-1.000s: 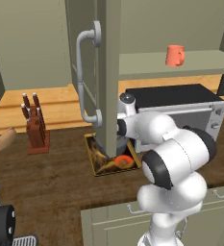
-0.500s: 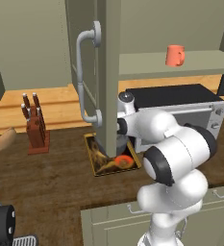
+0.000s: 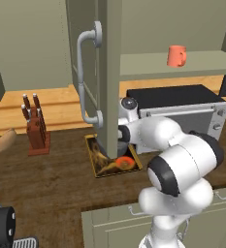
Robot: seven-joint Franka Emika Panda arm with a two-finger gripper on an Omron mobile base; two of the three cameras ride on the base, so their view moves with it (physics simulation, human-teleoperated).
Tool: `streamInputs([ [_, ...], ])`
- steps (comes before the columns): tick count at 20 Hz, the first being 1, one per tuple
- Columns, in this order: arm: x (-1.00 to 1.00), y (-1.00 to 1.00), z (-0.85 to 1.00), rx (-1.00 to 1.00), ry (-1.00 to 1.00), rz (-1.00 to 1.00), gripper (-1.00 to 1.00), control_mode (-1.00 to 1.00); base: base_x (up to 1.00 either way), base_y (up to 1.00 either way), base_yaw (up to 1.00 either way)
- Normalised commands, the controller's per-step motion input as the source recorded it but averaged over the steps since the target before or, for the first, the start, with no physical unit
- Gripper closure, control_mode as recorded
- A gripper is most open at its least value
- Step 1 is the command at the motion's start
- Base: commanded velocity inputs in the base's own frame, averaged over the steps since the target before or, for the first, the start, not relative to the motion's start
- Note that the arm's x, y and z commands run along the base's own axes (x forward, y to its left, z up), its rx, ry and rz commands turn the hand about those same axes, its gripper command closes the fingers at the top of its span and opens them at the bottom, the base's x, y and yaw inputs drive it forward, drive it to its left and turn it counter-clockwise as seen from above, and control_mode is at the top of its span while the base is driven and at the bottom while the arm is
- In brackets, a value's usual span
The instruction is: Pick the kettle from the counter and place it on the tray. Then pick the mug from the cabinet and place it on the tray. Then close the cabinet doors.
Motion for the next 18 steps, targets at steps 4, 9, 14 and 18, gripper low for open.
streamInputs([
  [4, -0.54, 0.0, 0.54, 0.0, -0.03, 0.0, -1.0, -1.0, 0.0, 0.0, 0.0],
  [9, -0.67, 0.0, 0.88, 0.0, 0.0, 0.0, -1.0, -1.0, 0.0, 0.0, 0.0],
  [14, -0.63, 0.0, 0.87, -0.05, 0.06, 0.05, -1.0, -1.0, 0.0, 0.0, 0.0],
  [18, -0.37, 0.0, 0.55, -0.14, 0.16, 0.17, -1.0, -1.0, 0.0, 0.0, 0.0],
])
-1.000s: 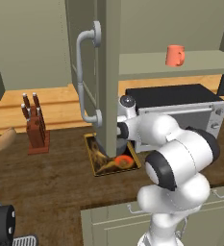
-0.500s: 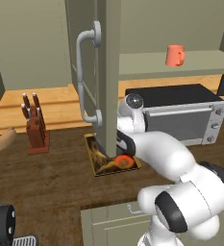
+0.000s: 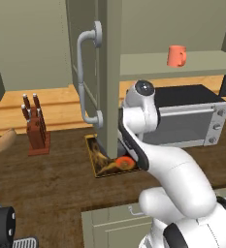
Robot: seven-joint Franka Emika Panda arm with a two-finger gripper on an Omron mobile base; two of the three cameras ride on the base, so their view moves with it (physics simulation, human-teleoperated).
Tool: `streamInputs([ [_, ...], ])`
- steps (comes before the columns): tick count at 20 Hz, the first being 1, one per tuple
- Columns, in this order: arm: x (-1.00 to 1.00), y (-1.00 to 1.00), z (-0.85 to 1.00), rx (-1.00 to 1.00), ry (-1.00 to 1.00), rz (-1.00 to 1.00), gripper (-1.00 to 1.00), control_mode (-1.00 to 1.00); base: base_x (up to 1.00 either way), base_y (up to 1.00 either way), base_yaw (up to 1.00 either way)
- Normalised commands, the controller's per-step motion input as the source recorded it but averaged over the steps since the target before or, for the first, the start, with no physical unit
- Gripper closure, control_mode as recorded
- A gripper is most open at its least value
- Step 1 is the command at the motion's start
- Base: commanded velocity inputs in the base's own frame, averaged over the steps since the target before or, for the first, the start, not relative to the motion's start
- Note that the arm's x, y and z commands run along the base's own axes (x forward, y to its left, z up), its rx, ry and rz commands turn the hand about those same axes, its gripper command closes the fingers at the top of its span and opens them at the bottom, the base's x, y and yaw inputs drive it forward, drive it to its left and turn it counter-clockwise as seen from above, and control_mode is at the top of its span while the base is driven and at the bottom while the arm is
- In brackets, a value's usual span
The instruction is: Pick the kettle from the counter and place it on the tray. Then pick the mug from the cabinet and place it on the tray. Then close the cabinet doors.
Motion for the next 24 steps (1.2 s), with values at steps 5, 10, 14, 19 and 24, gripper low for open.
streamInputs([
  [5, -0.13, -0.45, 0.0, -0.05, 0.04, 0.08, -1.0, -1.0, 0.0, 0.0, 0.0],
  [10, -0.41, -0.59, 0.01, -0.01, 0.0, 0.3, -1.0, -1.0, 0.0, 0.0, 0.0],
  [14, -0.52, -0.31, 0.16, -0.13, 0.0, 0.62, -1.0, -1.0, 0.0, 0.0, 0.0],
  [19, -0.09, -0.59, 0.3, -0.25, 0.0, 0.62, -1.0, -1.0, 0.0, 0.0, 0.0],
  [24, -0.18, -0.83, 0.03, -0.13, 0.0, 0.41, -1.0, -1.0, 0.0, 0.0, 0.0],
])
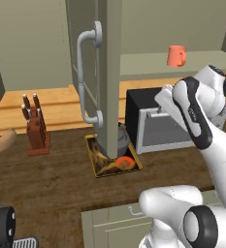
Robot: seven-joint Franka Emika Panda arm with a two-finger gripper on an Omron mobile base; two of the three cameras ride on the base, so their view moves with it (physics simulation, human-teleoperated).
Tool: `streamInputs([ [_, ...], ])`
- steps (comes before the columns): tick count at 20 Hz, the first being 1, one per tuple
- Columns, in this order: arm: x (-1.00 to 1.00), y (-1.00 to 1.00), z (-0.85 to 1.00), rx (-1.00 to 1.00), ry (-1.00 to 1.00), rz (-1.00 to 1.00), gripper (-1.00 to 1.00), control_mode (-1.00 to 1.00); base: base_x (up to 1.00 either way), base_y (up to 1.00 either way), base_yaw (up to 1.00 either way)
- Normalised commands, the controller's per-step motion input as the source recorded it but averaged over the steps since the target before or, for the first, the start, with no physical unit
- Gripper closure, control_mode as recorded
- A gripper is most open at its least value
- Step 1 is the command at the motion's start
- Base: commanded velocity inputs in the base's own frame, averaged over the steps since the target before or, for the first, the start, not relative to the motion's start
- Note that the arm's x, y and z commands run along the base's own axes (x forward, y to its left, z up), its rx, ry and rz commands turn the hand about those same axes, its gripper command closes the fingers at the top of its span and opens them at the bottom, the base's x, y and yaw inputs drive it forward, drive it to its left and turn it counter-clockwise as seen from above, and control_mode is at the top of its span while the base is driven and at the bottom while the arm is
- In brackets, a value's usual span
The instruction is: Pick the kettle from the counter and place it on the tray. Then pick the mug from the cabinet and place it on the tray. Then close the cabinet doors.
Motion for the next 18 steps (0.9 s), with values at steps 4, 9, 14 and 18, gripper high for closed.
streamInputs([
  [4, -0.11, -0.54, 0.11, -0.18, -0.21, 0.33, -1.0, -1.0, 0.0, 0.0, 0.0],
  [9, -0.02, -0.53, 0.5, -0.22, -0.5, 0.28, -1.0, -1.0, 0.0, 0.0, 0.0],
  [14, 0.0, -0.18, 0.43, -0.19, -0.58, 0.29, -1.0, -1.0, 0.0, 0.0, 0.0],
  [18, 0.02, 0.0, 0.14, -0.16, -0.41, 0.17, -1.0, -1.0, 0.0, 0.0, 0.0],
])
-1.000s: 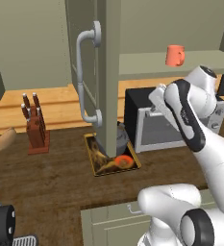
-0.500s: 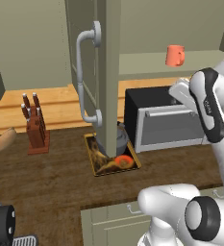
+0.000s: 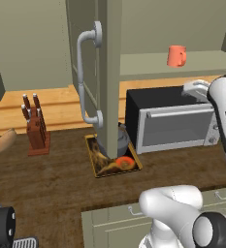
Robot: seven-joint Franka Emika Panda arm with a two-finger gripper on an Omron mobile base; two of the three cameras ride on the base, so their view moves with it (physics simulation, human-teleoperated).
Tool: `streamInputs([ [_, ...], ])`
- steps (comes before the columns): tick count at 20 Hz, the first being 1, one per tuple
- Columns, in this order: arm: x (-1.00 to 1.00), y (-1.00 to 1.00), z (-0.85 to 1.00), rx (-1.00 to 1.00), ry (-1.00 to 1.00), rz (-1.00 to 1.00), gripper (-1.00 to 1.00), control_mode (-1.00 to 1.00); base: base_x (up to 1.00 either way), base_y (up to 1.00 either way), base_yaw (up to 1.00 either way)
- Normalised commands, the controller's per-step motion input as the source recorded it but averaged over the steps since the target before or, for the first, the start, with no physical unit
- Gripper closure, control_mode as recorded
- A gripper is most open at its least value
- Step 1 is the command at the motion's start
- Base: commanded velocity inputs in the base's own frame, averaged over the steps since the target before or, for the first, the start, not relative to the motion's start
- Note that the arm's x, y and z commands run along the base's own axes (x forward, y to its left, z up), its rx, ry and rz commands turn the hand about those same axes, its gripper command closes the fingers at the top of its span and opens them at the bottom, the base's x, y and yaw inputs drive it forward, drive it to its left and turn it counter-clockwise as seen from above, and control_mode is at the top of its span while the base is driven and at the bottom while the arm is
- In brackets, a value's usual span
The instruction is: Pick the kettle from the counter and place it on the tray. Then pick the mug from the cabinet and place it on the tray. Then close the cabinet doors.
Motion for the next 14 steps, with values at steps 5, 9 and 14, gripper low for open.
streamInputs([
  [5, 0.09, 0.03, -0.01, -0.05, 0.06, 0.04, -1.0, -1.0, 0.0, 0.0, 0.0],
  [9, 0.19, 0.07, 0.16, 0.0, 0.0, 0.0, -1.0, -1.0, 0.0, 0.0, 0.0],
  [14, 0.28, 0.0, 0.62, -0.03, 0.0, 0.0, -1.0, -1.0, 0.0, 0.0, 0.0],
])
